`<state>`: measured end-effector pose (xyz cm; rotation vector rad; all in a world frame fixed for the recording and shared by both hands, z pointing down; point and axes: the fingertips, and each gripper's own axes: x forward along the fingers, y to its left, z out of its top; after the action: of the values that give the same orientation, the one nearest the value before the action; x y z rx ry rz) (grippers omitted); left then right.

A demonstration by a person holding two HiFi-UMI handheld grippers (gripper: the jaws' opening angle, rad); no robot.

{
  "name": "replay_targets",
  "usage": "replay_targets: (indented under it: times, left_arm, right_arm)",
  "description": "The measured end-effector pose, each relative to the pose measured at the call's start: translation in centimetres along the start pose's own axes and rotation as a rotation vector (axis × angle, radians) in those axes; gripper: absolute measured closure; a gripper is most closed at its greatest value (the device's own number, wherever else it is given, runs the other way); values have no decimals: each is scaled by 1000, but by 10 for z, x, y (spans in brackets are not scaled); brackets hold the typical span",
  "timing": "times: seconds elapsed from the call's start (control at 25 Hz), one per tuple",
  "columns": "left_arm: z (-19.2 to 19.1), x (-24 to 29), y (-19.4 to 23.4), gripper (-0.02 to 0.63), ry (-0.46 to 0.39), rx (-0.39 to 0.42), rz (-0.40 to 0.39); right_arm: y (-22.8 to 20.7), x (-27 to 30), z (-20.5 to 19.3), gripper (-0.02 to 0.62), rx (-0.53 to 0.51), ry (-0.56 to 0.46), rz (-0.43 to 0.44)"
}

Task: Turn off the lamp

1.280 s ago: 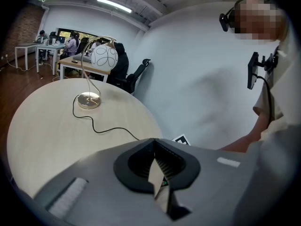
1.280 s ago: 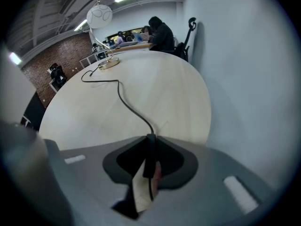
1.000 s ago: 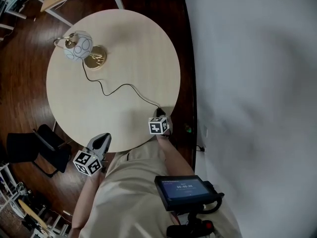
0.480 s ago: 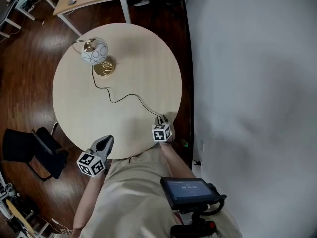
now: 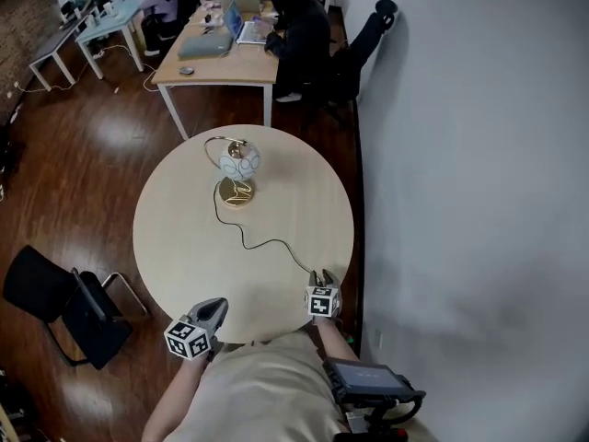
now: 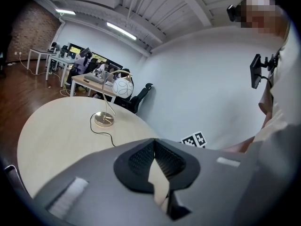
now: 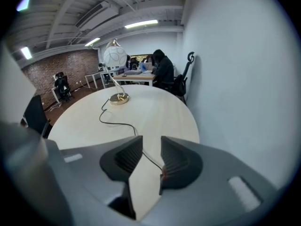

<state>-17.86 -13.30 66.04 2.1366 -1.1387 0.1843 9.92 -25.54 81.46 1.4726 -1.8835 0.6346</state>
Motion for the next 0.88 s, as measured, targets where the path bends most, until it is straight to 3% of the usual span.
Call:
replay_targets:
  times: [0.6,0.88]
  left_arm:
    - [-28,-87,38,603,-99,-28,-55]
    - [-44,-126,54,603,-115,-17,-79]
  right_arm:
    - [99,-83,52,485,-92,-192,39]
    - [137,-135,43,494,-84,-250,51]
